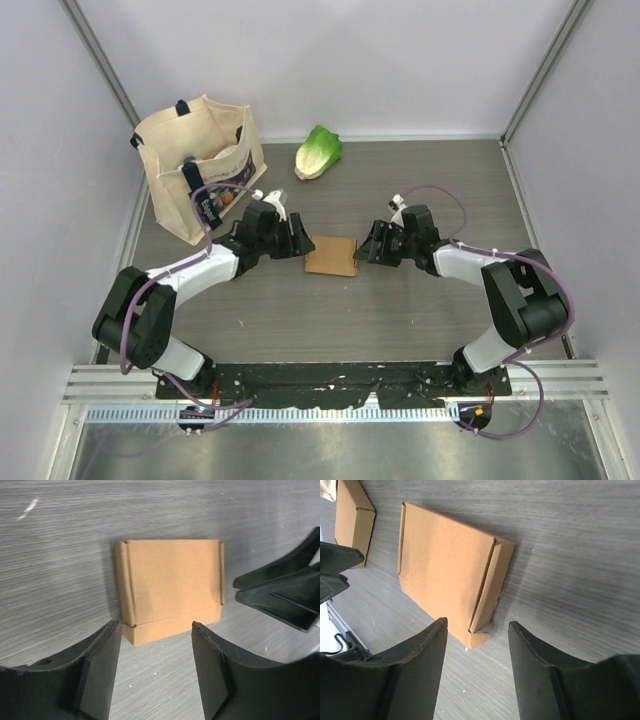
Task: Fold the paper box
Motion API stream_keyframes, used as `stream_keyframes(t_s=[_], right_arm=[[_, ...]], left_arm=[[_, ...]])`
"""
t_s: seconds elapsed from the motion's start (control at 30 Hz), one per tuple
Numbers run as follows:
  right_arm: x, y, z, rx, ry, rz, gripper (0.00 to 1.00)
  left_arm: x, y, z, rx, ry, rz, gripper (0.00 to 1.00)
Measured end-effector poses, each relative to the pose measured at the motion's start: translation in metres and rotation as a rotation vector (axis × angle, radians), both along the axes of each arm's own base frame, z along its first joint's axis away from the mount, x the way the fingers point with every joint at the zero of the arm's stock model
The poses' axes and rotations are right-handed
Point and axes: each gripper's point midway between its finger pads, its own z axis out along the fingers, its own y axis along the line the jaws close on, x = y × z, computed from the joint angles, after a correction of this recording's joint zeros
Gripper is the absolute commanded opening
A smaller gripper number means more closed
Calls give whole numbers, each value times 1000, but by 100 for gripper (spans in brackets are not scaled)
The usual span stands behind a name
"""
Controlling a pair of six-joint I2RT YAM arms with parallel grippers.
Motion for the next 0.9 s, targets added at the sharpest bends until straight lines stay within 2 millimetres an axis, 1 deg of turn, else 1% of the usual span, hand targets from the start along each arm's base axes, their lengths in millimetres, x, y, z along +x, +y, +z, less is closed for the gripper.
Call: stream_keyframes(t_s=[0.03, 0.13, 0.17, 0.2, 0.23, 0.3, 0.33, 0.37, 0.4, 0.5, 0.57, 0.6, 0.7, 0.73, 0.77, 0.8, 0.87, 0.9], right_arm=[[3, -2, 1, -12, -6, 0, 57], [14, -1, 4, -26, -24, 5, 52], [19, 1, 3, -27, -28, 7, 51], [22, 2, 2, -27, -28, 9, 49], [25, 4, 0, -26, -27, 10, 42], [27, 4, -8, -29, -15, 9, 36], [26, 4, -12, -30, -2, 7, 32], [26, 5, -16, -32, 11, 4, 31], [25, 5, -19, -27, 25, 3, 30], [29, 11, -16, 3, 19, 12, 29], [31, 14, -15, 19, 18, 12, 29], [31, 15, -15, 29, 22, 14, 29], [31, 18, -16, 47, 28, 15, 28], [32, 17, -17, 50, 28, 13, 27], [33, 17, -17, 55, 28, 12, 25], [34, 17, -17, 60, 30, 10, 22], [35, 17, -17, 79, 38, 3, 18], [36, 17, -17, 90, 40, -1, 15]], left_arm=[[2, 4, -1, 7, 3, 19, 69], [3, 15, -11, 29, 21, 73, 70], [3, 17, -14, 33, 30, 88, 69], [3, 18, -16, 36, 35, 94, 67], [3, 20, -18, 38, 41, 102, 60], [6, 20, -23, 39, 52, 112, 51], [6, 20, -26, 38, 62, 116, 50], [6, 20, -31, 41, 75, 117, 50], [7, 18, -36, 42, 87, 115, 50], [11, 12, -48, 37, 118, 102, 50], [15, 4, -55, 17, 138, 84, 47], [16, 1, -57, 6, 146, 79, 42], [16, -8, -60, -26, 156, 59, 39], [17, -8, -59, -31, 154, 57, 40], [18, -8, -58, -33, 152, 60, 43], [18, -8, -58, -34, 151, 62, 51], [16, -6, -55, -31, 147, 60, 58], [15, -6, -52, -31, 142, 59, 64]])
